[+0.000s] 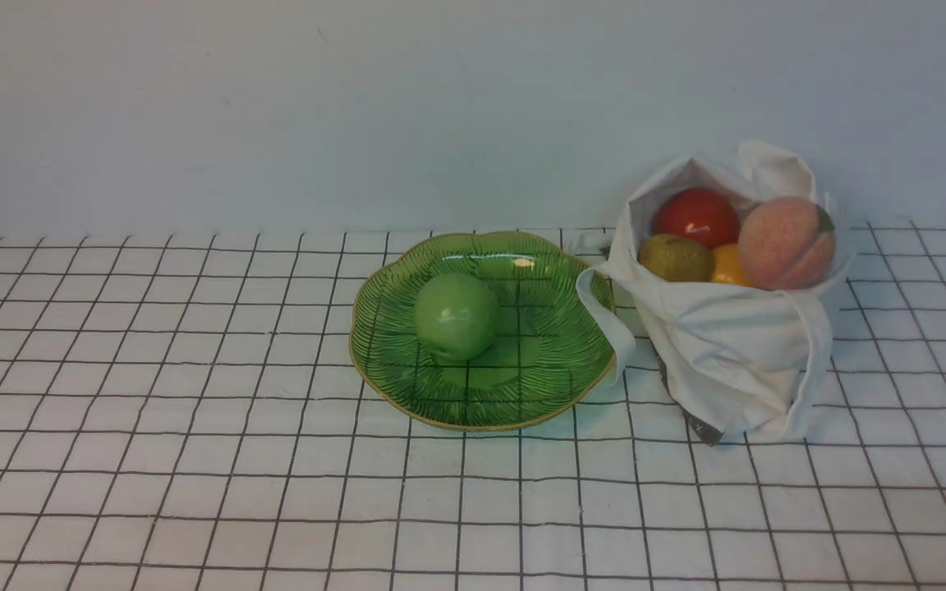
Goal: Take the fruit out of the bag on the white checkered tablecloth and place them on the plate.
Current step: 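Reach into the cloth bag and grasp the peach with the right gripper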
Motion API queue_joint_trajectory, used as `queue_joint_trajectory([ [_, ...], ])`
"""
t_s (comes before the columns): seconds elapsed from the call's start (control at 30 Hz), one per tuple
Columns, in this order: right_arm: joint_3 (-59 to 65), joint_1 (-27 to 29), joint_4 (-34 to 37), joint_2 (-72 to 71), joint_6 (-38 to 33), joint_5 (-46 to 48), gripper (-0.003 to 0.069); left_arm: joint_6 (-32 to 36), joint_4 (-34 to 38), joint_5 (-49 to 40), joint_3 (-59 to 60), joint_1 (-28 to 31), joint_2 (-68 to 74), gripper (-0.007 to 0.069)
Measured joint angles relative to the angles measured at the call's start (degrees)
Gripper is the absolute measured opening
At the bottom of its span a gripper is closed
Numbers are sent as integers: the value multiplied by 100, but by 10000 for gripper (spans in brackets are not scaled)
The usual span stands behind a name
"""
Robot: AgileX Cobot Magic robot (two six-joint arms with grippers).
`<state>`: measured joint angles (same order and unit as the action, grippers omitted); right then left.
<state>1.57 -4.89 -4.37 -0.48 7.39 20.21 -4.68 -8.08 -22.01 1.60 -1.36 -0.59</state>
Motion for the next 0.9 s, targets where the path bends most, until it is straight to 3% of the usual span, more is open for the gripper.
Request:
queue_joint_trajectory([
  [0.9,0,0,-15,0,-129,0,-15,0,0,0,0,0,0,-8],
])
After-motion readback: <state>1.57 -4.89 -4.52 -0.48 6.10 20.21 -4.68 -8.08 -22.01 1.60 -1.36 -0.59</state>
